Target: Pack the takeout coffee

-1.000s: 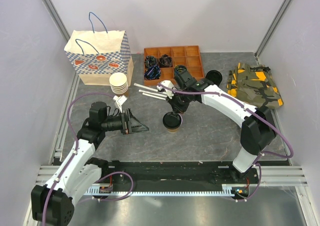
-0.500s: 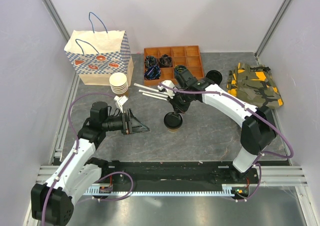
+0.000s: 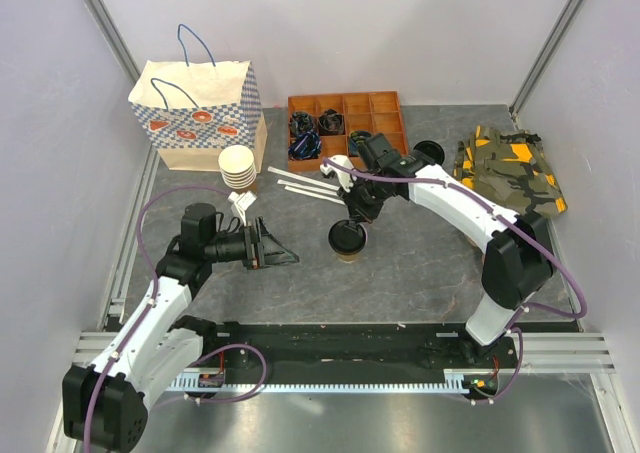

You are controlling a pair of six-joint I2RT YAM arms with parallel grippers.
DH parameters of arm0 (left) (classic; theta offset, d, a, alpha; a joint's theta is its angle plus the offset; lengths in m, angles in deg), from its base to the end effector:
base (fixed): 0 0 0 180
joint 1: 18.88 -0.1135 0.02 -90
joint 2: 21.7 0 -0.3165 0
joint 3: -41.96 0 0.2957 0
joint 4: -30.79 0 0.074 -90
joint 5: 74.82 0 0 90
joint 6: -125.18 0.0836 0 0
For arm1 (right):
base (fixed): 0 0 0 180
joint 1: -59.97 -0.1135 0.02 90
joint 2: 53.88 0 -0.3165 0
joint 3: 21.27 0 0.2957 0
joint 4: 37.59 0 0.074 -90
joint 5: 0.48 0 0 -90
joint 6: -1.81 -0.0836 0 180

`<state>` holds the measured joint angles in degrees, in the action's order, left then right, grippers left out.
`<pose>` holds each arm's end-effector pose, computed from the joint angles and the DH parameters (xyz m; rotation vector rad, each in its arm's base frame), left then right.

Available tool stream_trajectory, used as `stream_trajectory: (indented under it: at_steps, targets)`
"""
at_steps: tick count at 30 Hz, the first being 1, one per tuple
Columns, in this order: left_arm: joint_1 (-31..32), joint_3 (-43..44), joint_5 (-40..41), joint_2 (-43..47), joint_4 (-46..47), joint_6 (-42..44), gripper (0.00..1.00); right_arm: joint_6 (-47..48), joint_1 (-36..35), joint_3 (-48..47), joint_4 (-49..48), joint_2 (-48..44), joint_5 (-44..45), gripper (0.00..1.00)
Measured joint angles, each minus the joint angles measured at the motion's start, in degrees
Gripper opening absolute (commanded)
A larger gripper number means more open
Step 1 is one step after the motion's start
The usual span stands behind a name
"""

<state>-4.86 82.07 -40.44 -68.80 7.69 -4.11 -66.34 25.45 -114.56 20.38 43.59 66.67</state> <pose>0.1802 -0.1161 0.2486 0.1656 2.2169 -1.5526 0.3331 0.2685 0.2722 -1.3639 2.2651 0.6026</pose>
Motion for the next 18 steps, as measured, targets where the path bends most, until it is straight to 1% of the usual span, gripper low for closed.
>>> stream_trajectory:
  at_steps: [6,18]
  targets:
    - [0.00,0.00,0.00,-0.04,0.02,0.00,0.86,0.02,0.00,-1.75,0.13,0.00,-0.46,0.00]
    - [0.37,0.00,0.02,-0.04,0.02,-0.02,0.86,0.98,0.52,-1.81,0.81,0.11,-0.46,0.00]
